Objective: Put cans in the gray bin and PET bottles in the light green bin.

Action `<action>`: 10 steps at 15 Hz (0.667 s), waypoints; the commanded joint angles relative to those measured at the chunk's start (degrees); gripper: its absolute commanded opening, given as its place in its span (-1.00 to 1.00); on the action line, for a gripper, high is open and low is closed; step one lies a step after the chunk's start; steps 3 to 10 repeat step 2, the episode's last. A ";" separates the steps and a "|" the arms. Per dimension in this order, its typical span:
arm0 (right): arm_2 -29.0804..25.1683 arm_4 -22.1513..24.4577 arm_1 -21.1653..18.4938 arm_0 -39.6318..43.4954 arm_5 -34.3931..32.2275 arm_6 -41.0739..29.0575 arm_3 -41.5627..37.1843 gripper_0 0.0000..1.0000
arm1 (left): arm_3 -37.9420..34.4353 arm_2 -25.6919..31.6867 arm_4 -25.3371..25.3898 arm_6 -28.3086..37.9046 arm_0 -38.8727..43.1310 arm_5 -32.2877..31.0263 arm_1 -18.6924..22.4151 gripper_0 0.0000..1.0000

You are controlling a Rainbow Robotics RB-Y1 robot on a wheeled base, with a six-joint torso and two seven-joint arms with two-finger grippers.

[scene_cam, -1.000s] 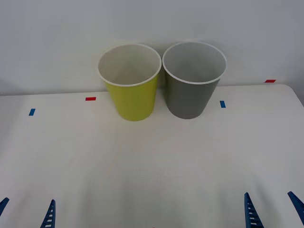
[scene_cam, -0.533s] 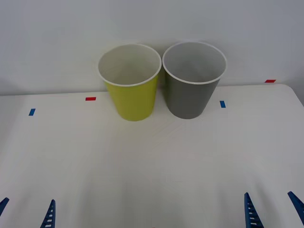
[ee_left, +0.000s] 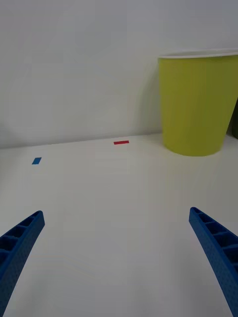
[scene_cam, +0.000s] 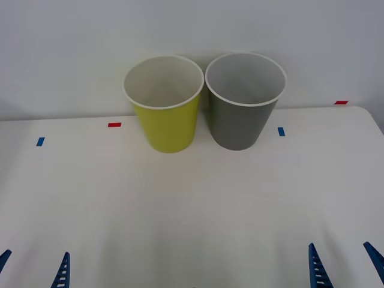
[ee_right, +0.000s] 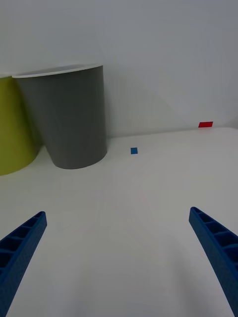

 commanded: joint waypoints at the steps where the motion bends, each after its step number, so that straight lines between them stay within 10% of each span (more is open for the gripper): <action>1: 0.00 0.00 0.00 0.00 0.00 0.00 0.00 1.00 | -0.01 0.00 0.01 -0.01 0.00 0.01 0.00 1.00; 10: 0.00 0.00 0.00 0.00 0.00 0.00 0.00 1.00 | -0.01 0.00 0.01 -0.01 0.00 0.01 0.00 1.00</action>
